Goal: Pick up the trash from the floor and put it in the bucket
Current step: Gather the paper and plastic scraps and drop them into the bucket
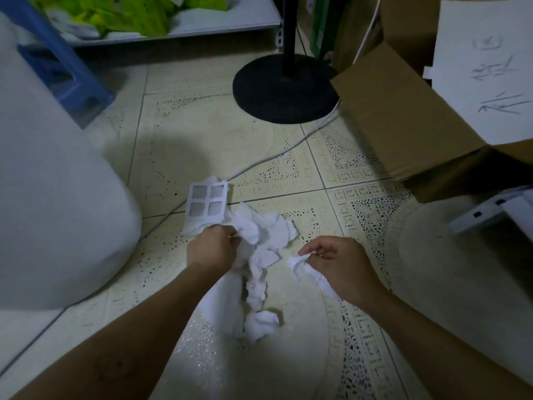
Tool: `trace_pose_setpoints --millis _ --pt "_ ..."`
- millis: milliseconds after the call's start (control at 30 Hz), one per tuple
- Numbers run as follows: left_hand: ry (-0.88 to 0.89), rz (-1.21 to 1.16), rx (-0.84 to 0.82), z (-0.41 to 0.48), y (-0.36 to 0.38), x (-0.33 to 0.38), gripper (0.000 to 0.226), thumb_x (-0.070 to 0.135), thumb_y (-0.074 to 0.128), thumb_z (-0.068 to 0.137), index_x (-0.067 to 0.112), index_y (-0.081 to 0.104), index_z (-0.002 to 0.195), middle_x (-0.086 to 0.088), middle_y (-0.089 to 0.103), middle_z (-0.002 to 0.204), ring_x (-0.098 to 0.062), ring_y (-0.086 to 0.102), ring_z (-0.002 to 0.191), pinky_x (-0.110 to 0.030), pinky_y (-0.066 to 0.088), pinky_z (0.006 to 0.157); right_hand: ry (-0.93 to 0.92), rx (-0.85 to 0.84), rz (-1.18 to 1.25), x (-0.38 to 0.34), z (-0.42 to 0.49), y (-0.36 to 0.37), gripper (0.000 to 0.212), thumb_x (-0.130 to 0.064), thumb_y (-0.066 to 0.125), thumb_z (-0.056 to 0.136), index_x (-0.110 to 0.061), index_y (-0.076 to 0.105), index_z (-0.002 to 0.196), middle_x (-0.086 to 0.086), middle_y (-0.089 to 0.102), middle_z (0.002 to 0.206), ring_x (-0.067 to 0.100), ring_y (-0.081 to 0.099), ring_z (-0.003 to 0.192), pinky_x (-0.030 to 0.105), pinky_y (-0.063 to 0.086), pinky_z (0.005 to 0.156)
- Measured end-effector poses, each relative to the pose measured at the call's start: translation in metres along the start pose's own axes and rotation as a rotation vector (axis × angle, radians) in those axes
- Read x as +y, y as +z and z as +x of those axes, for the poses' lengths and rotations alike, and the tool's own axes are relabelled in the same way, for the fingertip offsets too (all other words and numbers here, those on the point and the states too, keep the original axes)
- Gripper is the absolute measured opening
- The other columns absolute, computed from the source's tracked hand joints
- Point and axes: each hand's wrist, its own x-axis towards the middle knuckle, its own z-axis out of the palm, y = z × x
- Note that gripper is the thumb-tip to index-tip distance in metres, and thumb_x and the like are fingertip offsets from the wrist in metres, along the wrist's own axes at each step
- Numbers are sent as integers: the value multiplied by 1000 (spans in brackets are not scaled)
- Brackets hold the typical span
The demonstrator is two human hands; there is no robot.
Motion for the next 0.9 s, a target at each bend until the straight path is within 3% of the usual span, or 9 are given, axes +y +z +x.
trace_pose_setpoints --millis 100,167,233,300,367,467,633,733,900 --pt "74 -14 25 4 -25 -2 29 41 45 95 26 63 77 -3 66 78 -23 59 67 -29 46 56 -15 13 8 -12 4 2 28 -5 68 79 -32 74 79 -9 75 75 11 70 70 32 58 68" --pt "137 -5 33 6 -48 -1 31 40 43 96 23 62 80 -3 61 74 -22 55 63 -27 38 51 -51 31 5 -28 8 0 21 -10 68 81 -27 76 91 -5 76 78 20 71 72 39 60 70" --pt "216 -8 49 8 -75 2 29 36 44 96 19 64 85 -4 62 74 -24 55 64 -30 40 52 -105 60 4 -48 13 -3 20 -13 69 82 -23 75 98 -10 75 79 6 70 69 24 60 68" --pt "283 -64 77 7 -106 7 23 30 47 94 23 69 94 0 65 78 -22 60 66 -30 46 54 -160 92 -14 -73 20 -7 18 -15 69 83 -23 76 97 -17 65 60 -3 58 51 7 45 55" --pt "301 -122 100 6 -140 13 26 24 46 92 32 68 105 10 62 73 -9 60 58 -25 48 52 -173 126 -39 -103 28 -12 14 -20 68 84 -29 75 92 -8 51 47 5 43 42 13 35 45" --pt "303 -188 139 8 -195 20 26 17 49 91 32 69 97 15 61 65 -8 58 45 -26 49 43 -178 148 -21 -155 40 -21 10 -22 65 86 -28 73 86 9 61 58 19 55 54 28 44 56" --pt "328 -161 178 9 -301 16 19 25 53 87 19 70 91 -4 71 76 -14 67 64 -19 50 51 -135 129 55 -254 58 -26 23 -12 54 84 -23 73 75 -1 70 77 16 64 76 28 50 63" --pt "298 -184 263 -1 -346 -6 32 44 54 84 17 70 79 1 69 70 -6 63 59 -23 48 55 -89 143 219 -315 64 -15 19 -17 57 82 -16 71 70 4 71 68 22 65 66 26 53 55" --pt "190 -127 325 -18 -379 -81 16 19 61 85 27 71 96 6 62 89 -12 62 77 -24 46 67 -210 20 225 -388 63 48 18 -6 57 82 -14 71 75 7 67 72 20 62 62 27 51 48"
